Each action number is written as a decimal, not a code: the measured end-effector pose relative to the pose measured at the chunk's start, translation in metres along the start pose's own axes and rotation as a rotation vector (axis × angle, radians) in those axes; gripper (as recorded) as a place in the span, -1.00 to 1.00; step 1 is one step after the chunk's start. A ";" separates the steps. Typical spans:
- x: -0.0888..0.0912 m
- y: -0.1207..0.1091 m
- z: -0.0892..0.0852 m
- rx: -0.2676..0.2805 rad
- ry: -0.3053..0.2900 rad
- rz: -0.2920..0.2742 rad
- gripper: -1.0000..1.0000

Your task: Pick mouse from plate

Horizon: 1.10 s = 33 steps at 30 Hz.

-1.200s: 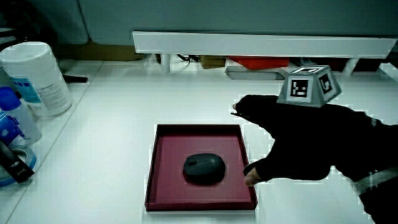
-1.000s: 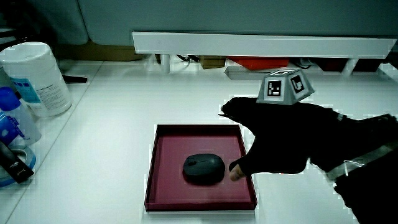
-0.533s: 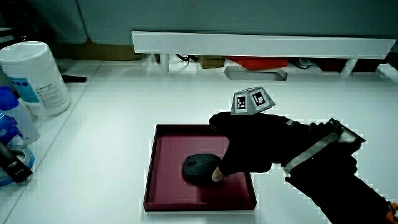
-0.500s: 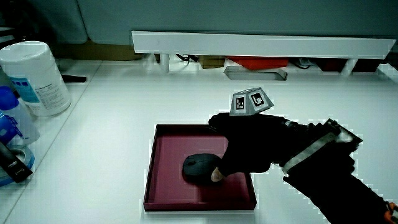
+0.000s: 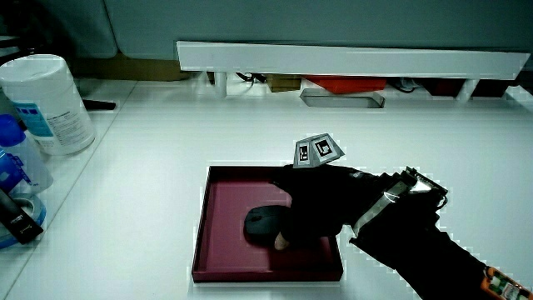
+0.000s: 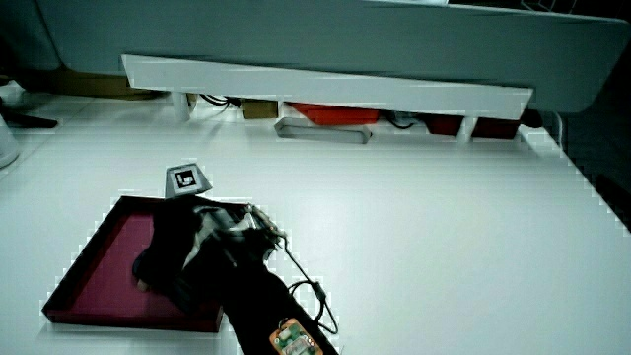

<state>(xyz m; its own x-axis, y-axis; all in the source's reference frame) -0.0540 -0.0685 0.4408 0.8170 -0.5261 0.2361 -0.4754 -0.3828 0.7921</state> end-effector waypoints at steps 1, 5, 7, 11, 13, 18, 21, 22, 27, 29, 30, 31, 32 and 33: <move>-0.001 0.002 0.000 -0.006 0.008 0.017 0.00; 0.002 0.018 -0.007 -0.050 -0.002 -0.031 0.00; 0.003 0.023 -0.007 -0.053 0.006 -0.027 0.00; 0.002 0.028 -0.009 -0.077 0.009 -0.020 0.00; 0.000 0.029 -0.010 -0.041 -0.006 -0.029 0.00; -0.002 0.032 -0.013 -0.050 -0.013 -0.033 0.19; -0.004 0.036 -0.015 -0.059 -0.035 -0.049 0.38; -0.004 0.035 -0.014 -0.026 -0.044 -0.063 0.44; -0.004 0.037 -0.016 -0.036 -0.041 -0.058 0.75; -0.005 0.035 -0.015 -0.007 -0.063 -0.081 0.88; -0.005 0.035 -0.015 0.003 -0.068 -0.094 0.94; -0.005 0.037 -0.015 -0.006 -0.073 -0.093 1.00; -0.006 0.034 -0.014 0.038 -0.076 -0.092 1.00; -0.006 0.033 -0.013 0.052 -0.081 -0.102 1.00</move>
<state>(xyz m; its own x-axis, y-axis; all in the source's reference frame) -0.0700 -0.0684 0.4725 0.8337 -0.5415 0.1082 -0.4095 -0.4747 0.7790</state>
